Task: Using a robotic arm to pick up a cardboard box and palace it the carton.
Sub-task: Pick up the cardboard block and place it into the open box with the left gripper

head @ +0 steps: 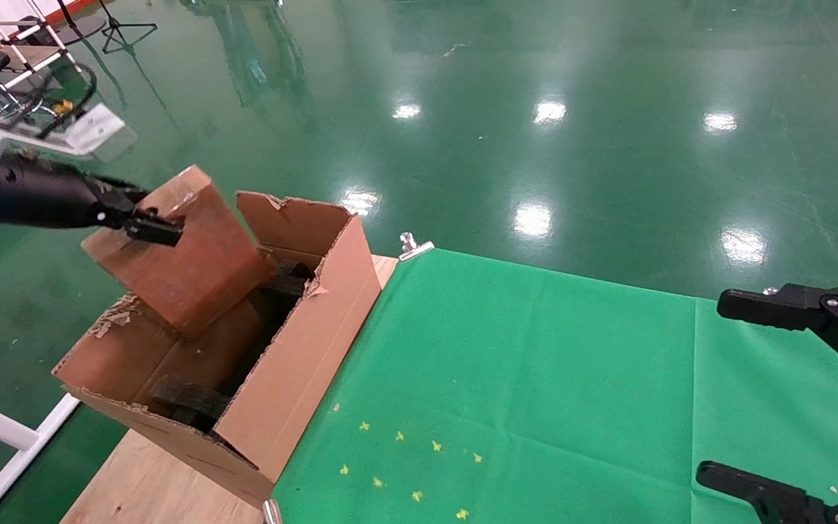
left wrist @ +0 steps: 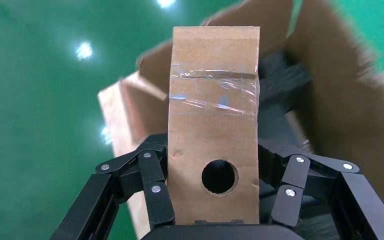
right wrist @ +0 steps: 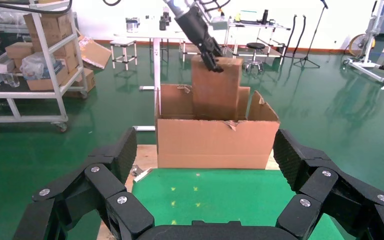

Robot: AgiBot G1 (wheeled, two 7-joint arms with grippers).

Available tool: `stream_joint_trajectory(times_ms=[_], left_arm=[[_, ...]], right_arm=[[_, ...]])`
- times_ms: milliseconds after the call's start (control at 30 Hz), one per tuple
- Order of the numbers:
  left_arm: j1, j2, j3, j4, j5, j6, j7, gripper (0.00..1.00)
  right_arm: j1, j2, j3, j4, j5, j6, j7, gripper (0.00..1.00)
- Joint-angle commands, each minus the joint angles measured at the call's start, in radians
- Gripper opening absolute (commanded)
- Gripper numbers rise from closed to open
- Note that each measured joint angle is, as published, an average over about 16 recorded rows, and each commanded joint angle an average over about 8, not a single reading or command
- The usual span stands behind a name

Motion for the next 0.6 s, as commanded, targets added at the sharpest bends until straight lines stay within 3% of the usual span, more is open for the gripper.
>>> stream_joint_trajectory(times_ms=[33,600], left_arm=[[0.008,0.012,0.009,0.051,0.018,-0.035,0.018,0.00],[0.049,0.121,0.053,0.291,0.108,-0.268,-0.139,0.00]], right_arm=[[0.000,0.000,0.000,0.000,0.000,0.000,0.000,1.00],[0.000,0.000,-0.001,0.000,0.000,0.000,0.000,1.00]])
